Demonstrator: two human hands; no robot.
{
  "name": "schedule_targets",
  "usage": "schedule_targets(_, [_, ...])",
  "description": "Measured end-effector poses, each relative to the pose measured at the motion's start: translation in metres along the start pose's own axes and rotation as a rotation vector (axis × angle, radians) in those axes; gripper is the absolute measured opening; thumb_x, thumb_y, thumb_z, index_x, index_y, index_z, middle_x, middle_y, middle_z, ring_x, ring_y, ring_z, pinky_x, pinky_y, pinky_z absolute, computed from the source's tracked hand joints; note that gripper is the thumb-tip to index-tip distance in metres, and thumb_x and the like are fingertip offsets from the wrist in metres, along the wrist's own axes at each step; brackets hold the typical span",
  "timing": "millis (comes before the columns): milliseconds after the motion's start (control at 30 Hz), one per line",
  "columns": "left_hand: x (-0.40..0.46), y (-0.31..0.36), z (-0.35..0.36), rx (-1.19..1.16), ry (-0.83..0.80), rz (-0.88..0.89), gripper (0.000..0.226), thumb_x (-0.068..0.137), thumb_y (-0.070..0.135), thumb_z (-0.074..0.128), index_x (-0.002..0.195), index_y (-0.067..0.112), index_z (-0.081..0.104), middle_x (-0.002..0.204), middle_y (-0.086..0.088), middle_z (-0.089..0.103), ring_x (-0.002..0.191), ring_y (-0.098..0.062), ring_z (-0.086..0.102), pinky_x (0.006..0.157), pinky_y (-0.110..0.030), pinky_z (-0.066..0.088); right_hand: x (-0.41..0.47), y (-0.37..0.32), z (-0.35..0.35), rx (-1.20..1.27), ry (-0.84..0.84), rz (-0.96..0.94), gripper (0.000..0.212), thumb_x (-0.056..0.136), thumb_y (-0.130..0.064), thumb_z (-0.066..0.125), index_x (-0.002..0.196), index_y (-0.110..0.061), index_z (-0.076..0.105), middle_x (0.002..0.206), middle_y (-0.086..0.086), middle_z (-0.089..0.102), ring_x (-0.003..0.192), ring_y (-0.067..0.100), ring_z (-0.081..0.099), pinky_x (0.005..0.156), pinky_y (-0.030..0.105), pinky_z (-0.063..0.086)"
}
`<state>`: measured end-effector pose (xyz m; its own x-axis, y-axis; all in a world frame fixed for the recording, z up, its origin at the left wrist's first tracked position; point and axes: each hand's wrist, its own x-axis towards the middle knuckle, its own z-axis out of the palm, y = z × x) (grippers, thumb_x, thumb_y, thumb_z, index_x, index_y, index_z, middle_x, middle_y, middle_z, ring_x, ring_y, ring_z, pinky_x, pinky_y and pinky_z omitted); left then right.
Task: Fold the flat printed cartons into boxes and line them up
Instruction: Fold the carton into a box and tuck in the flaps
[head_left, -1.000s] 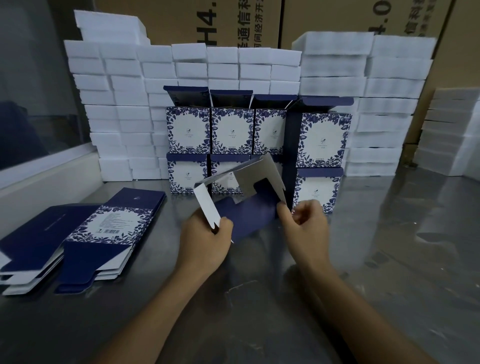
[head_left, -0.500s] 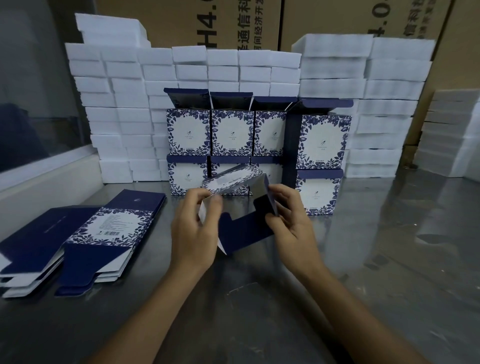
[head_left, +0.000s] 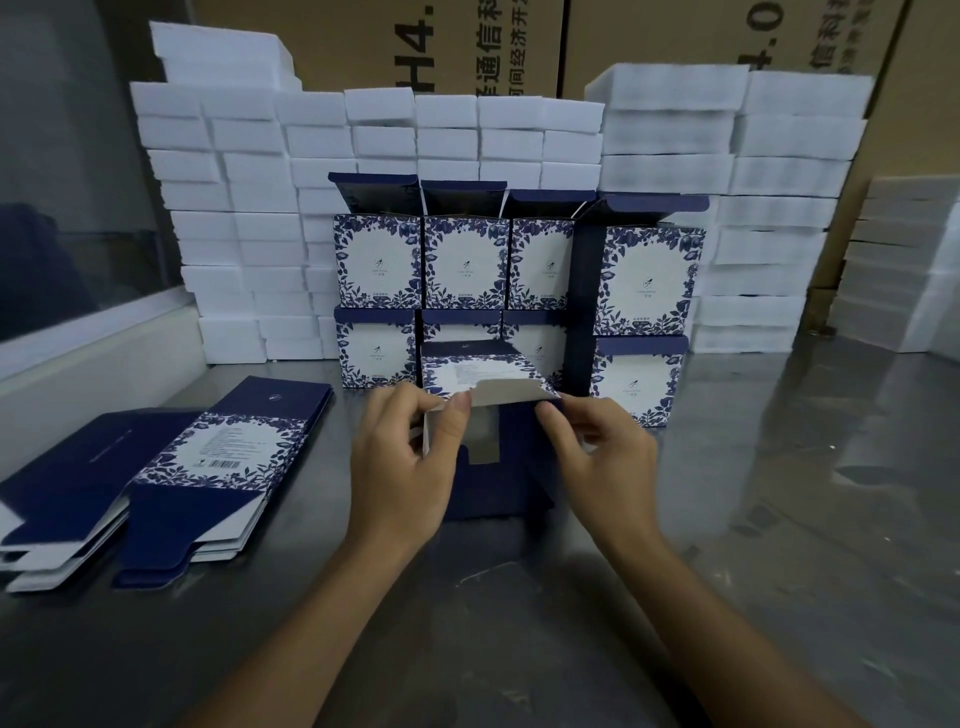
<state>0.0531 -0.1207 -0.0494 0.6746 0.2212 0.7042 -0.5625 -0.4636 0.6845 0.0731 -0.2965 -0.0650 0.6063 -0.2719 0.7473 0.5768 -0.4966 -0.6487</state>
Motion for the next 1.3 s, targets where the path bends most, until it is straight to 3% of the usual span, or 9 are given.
schedule_targets(233, [0.000,0.001,0.000,0.013,0.005,0.005,0.046,0.086,0.059,0.049,0.080,0.015,0.057,0.089,0.003,0.053,0.082,-0.019,0.059,0.075,-0.041,0.051,0.003,0.003,-0.001,-0.016,0.006,0.029,0.008,0.088,-0.013,0.076,0.080,-0.014,0.075,0.072,-0.004,0.069,0.070,0.006,0.064,0.064,0.013,0.048])
schedule_targets(500, [0.004,-0.009,-0.002,0.042,0.028,-0.010,0.049,0.083,0.066,0.047,0.082,0.018,0.058,0.093,0.008,0.053,0.085,-0.003,0.057,0.072,-0.019,0.045,-0.004,0.019,0.007,-0.149,-0.283,0.201,0.018,0.091,-0.029,0.074,0.077,-0.017,0.074,0.064,-0.008,0.066,0.062,0.011,0.062,0.062,0.036,0.054])
schedule_targets(767, [0.003,-0.009,-0.002,0.061,0.032,-0.002,0.051,0.084,0.066,0.045,0.087,0.016,0.058,0.095,0.006,0.054,0.086,-0.009,0.059,0.075,-0.032,0.050,-0.006,0.025,0.005,-0.280,-0.366,0.233,0.026,0.089,-0.035,0.074,0.070,-0.021,0.065,0.067,-0.003,0.067,0.071,0.020,0.064,0.066,0.035,0.053])
schedule_targets(867, [0.004,-0.010,-0.003,0.079,0.026,-0.009,0.053,0.083,0.067,0.044,0.089,0.017,0.059,0.097,0.007,0.054,0.088,-0.009,0.058,0.076,-0.031,0.050,-0.009,0.029,0.006,-0.375,-0.489,0.250,0.022,0.088,-0.030,0.075,0.072,-0.022,0.061,0.069,-0.004,0.065,0.075,0.021,0.063,0.067,0.032,0.051])
schedule_targets(1067, [0.003,-0.011,-0.003,0.093,0.026,-0.009,0.051,0.082,0.068,0.044,0.089,0.020,0.059,0.099,0.009,0.053,0.089,-0.005,0.056,0.075,-0.027,0.048,-0.010,0.028,0.008,-0.342,-0.502,0.223,0.021,0.087,-0.016,0.071,0.080,-0.030,0.057,0.065,-0.013,0.055,0.068,0.011,0.055,0.066,0.032,0.046])
schedule_targets(1133, [0.003,-0.011,-0.003,0.094,0.025,0.000,0.051,0.083,0.068,0.044,0.090,0.020,0.059,0.099,0.009,0.053,0.090,-0.004,0.056,0.076,-0.029,0.049,-0.012,0.025,0.007,-0.240,-0.487,0.202,0.032,0.088,-0.024,0.072,0.115,-0.034,0.057,0.085,-0.013,0.063,0.082,0.009,0.060,0.074,0.031,0.049])
schedule_targets(1200, [0.002,-0.010,-0.002,0.097,0.009,0.015,0.049,0.084,0.066,0.044,0.092,0.020,0.059,0.099,0.011,0.053,0.091,-0.007,0.056,0.076,-0.032,0.050,-0.014,0.020,0.008,-0.061,-0.469,0.168,0.064,0.093,-0.041,0.067,0.146,-0.044,0.031,0.126,-0.011,0.055,0.113,-0.005,0.054,0.092,0.016,0.045])
schedule_targets(1233, [0.002,-0.010,-0.002,0.105,0.003,0.029,0.048,0.085,0.065,0.044,0.092,0.020,0.059,0.098,0.011,0.053,0.091,-0.008,0.057,0.076,-0.033,0.050,-0.013,0.015,0.010,-0.001,-0.443,0.131,0.065,0.095,-0.048,0.060,0.150,-0.048,0.024,0.139,-0.013,0.043,0.123,-0.015,0.041,0.097,0.005,0.035])
schedule_targets(1300, [0.001,-0.011,-0.001,0.114,-0.013,0.065,0.045,0.087,0.062,0.045,0.092,0.020,0.059,0.097,0.010,0.053,0.091,-0.011,0.057,0.075,-0.032,0.050,-0.012,0.004,0.014,0.061,-0.376,0.063,0.048,0.098,-0.053,0.048,0.145,-0.050,0.034,0.145,-0.014,0.032,0.128,-0.025,0.025,0.097,-0.006,0.021])
